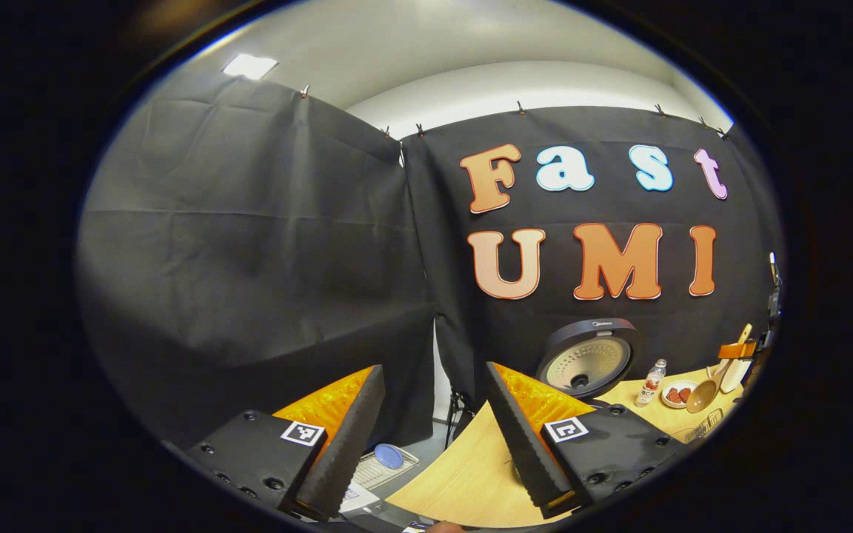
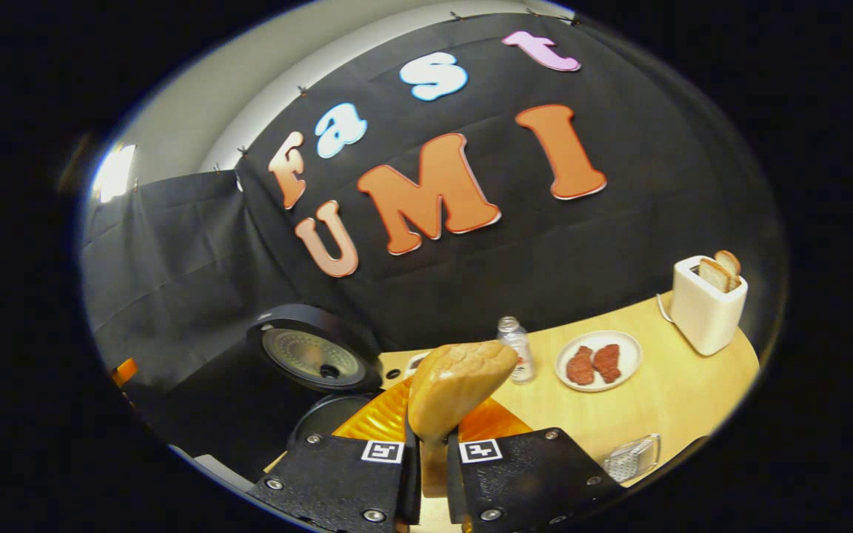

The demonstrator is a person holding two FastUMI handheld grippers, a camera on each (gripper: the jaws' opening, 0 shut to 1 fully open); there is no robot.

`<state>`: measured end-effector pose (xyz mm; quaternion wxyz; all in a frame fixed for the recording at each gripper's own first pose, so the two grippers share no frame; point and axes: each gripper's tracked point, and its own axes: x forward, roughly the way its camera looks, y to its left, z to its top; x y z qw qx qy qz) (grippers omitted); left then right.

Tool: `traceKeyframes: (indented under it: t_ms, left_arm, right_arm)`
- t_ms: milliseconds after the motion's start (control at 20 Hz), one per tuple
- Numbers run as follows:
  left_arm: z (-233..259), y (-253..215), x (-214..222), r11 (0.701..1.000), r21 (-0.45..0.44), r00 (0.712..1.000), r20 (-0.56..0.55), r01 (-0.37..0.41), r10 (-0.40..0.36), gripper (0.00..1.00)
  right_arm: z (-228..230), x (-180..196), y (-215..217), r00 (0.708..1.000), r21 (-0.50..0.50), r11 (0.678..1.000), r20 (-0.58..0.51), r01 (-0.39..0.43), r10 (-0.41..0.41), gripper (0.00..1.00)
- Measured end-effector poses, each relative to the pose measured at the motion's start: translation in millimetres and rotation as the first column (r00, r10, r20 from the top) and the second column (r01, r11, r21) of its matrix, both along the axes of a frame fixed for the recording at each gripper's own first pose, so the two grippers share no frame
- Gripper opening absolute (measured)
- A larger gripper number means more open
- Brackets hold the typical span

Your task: Close the left gripper, press the button to open the rice cooker; take a wooden spoon from the chopstick holder with the right hand, scoop a spoonful of rice and pour it into the rice cooker, then put the wooden spoon back into the chopstick holder.

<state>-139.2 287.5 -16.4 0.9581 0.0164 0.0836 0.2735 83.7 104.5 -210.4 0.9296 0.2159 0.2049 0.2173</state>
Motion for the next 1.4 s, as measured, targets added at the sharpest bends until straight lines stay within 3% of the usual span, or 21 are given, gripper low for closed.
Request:
traceKeyframes:
  t_ms: [100,550,900,1050,1150,1250,1350,1400]
  left_arm:
    - [5,-18,7,1.000,0.005,1.000,0.001,0.010,-0.010,0.85]
    - [21,-94,37,0.999,0.013,0.999,0.006,0.034,-0.034,0.85]
    - [37,-125,74,0.996,-0.027,0.996,-0.024,0.084,-0.085,0.85]
    - [57,-129,123,0.988,-0.020,0.988,-0.031,0.151,-0.152,0.94]
    - [65,-134,165,0.977,-0.016,0.977,-0.034,0.212,-0.213,1.00]
    - [69,-137,213,0.964,-0.022,0.961,-0.064,0.266,-0.267,0.92]
    - [68,-133,261,0.952,-0.044,0.949,-0.082,0.303,-0.306,0.84]
    - [64,-132,289,0.946,-0.068,0.942,-0.098,0.317,-0.322,0.84]
  right_arm:
    - [-17,3,-37,0.999,-0.022,0.999,-0.028,0.045,-0.046,0.13]
    - [-100,8,-143,0.987,-0.174,0.976,-0.074,0.131,-0.145,0.13]
    - [-161,17,-152,0.979,-0.192,0.976,-0.151,0.106,-0.137,0.14]
    - [-189,8,-148,0.968,-0.262,0.963,-0.221,0.057,-0.117,0.16]
    - [-196,1,-155,0.952,-0.295,0.954,-0.275,0.052,-0.136,0.20]
    - [-190,0,-166,0.940,-0.315,0.945,-0.291,0.082,-0.179,0.25]
    - [-176,-2,-180,0.933,-0.335,0.935,-0.288,0.115,-0.218,0.41]
    - [-165,-3,-188,0.930,-0.344,0.929,-0.279,0.134,-0.238,0.57]
